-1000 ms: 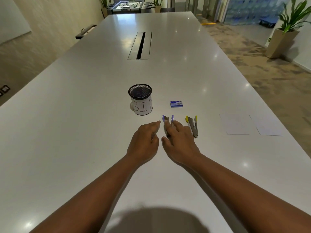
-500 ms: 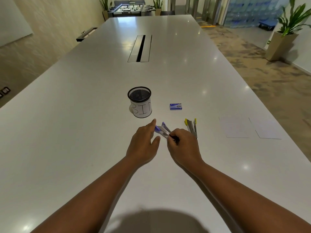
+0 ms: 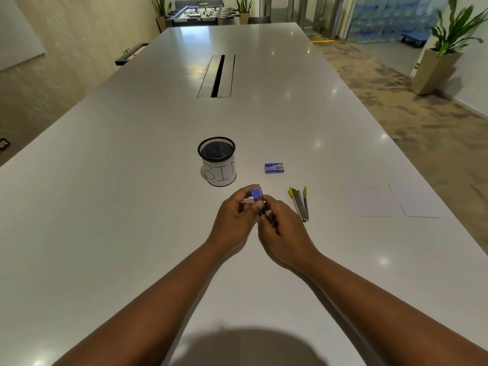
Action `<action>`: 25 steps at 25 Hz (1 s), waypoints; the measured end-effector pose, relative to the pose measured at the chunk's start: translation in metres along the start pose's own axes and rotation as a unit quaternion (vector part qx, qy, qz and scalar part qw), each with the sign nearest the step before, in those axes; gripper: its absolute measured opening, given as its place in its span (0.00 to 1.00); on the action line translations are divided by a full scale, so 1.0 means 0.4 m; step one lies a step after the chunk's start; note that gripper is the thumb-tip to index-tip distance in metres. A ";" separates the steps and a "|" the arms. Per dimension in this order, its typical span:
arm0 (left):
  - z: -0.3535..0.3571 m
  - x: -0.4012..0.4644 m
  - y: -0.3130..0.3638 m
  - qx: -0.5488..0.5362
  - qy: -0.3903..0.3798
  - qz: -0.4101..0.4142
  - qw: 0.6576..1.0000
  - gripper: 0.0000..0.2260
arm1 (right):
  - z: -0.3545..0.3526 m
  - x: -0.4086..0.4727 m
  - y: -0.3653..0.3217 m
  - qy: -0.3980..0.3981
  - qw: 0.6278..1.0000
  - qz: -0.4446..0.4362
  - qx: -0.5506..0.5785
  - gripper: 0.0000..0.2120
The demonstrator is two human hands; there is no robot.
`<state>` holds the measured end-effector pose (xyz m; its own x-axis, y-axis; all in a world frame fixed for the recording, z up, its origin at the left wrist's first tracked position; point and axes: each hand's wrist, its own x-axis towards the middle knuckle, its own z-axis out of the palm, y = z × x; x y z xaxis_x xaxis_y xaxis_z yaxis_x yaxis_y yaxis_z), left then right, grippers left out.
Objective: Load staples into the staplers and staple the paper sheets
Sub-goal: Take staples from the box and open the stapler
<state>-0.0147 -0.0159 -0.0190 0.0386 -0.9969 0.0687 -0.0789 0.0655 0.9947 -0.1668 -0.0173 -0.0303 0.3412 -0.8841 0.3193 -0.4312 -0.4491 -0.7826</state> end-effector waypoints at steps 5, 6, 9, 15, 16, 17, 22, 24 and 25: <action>0.043 0.016 -0.005 -0.101 0.029 -0.050 0.993 0.25 | 0.001 0.016 0.004 0.035 0.998 0.058 0.007 0.08; 0.041 0.019 -0.008 -0.092 0.028 -0.053 0.994 0.23 | 0.001 0.015 0.006 0.044 0.997 0.061 0.001 0.07; 0.037 0.024 -0.014 -0.045 0.001 -0.040 0.998 0.14 | 0.002 0.013 0.007 0.050 0.997 0.057 -0.010 0.13; 0.064 0.007 -0.002 0.098 0.056 -0.016 0.993 0.12 | 0.008 0.009 0.004 0.059 0.997 0.048 -0.018 0.25; 0.069 0.005 0.000 0.133 0.075 -0.012 0.988 0.12 | 0.008 0.007 0.004 0.074 0.996 0.049 -0.014 0.24; 0.073 0.006 0.003 0.157 0.090 -0.009 0.984 0.12 | 0.008 0.005 0.004 0.091 0.995 0.051 -0.004 0.24; 0.068 0.019 0.009 0.122 0.085 -0.016 0.989 0.12 | 0.004 0.001 -0.003 0.118 0.991 0.054 0.015 0.19; 0.058 0.025 0.009 0.097 0.092 -0.015 0.991 0.11 | 0.002 0.002 -0.007 0.124 0.991 0.050 0.021 0.18; 0.055 0.027 0.009 0.087 0.097 -0.016 0.991 0.11 | 0.000 0.001 -0.009 0.125 0.991 0.046 0.025 0.17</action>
<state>-0.0365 -0.0276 -0.0165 0.2341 -0.9698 0.0679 -0.2444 0.0089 0.9696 -0.1651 -0.0162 -0.0275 0.0817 -0.9278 0.3641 -0.4065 -0.3646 -0.8378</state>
